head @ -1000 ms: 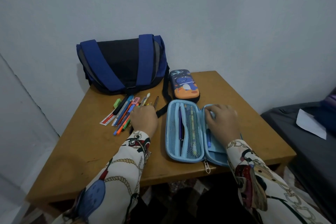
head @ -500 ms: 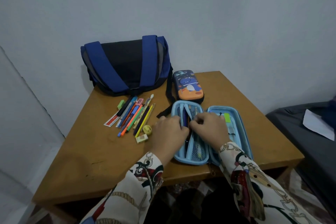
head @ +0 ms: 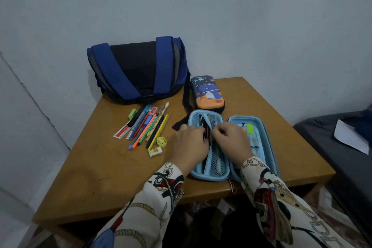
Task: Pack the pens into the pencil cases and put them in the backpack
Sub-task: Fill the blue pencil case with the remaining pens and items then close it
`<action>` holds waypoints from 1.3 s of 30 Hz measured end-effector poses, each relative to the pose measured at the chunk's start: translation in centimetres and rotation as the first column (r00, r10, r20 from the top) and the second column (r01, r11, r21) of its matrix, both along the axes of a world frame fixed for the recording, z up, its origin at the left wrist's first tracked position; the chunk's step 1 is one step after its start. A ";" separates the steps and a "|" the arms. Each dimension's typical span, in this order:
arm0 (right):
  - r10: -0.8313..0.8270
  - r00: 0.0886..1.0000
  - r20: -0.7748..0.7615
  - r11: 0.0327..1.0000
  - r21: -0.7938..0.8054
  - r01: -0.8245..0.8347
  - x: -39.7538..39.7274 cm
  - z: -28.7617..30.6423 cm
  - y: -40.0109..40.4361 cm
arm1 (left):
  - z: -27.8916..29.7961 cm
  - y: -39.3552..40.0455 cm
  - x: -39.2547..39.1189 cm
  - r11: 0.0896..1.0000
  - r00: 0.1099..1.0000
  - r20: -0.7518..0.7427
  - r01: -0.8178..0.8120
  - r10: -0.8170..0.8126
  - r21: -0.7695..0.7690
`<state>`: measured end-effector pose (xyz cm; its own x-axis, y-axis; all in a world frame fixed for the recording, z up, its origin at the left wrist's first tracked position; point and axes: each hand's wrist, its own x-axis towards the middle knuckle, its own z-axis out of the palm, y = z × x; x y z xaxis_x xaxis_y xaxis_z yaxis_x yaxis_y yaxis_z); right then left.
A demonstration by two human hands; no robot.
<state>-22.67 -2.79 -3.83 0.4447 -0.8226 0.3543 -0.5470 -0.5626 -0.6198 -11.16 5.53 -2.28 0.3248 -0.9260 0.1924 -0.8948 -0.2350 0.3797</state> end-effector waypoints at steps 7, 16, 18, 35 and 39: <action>-0.008 1.000 0.017 1.000 -0.001 0.008 0.0 -0.1 0.0 | -0.8 1.2 0.2 0.992 0.990 0.070 0.126 -0.126 0.006; -0.027 0.999 -0.023 0.999 -0.017 0.027 0.0 0.2 0.2 | -0.3 1.2 0.2 0.965 0.972 0.146 0.148 -0.182 0.216; -0.032 0.999 -0.031 0.999 -0.018 0.031 0.0 0.1 0.2 | -0.2 1.3 0.2 0.965 0.964 0.196 0.133 -0.179 0.227; -0.037 0.999 -0.017 0.999 -0.018 0.036 -0.1 -0.1 0.2 | 1.1 2.6 -1.5 0.991 0.980 0.194 -0.058 0.035 0.117; -0.034 0.999 -0.027 0.999 -0.027 0.034 -0.1 -0.1 0.2 | 2.1 2.3 -1.2 0.975 0.986 0.164 -0.061 0.026 0.215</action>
<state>-22.75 -2.62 -3.96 0.4266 -0.8278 0.3643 -0.5830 -0.5597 -0.5890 -12.40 7.79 -0.21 0.3472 -0.9370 0.0397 -0.9266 -0.3362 0.1686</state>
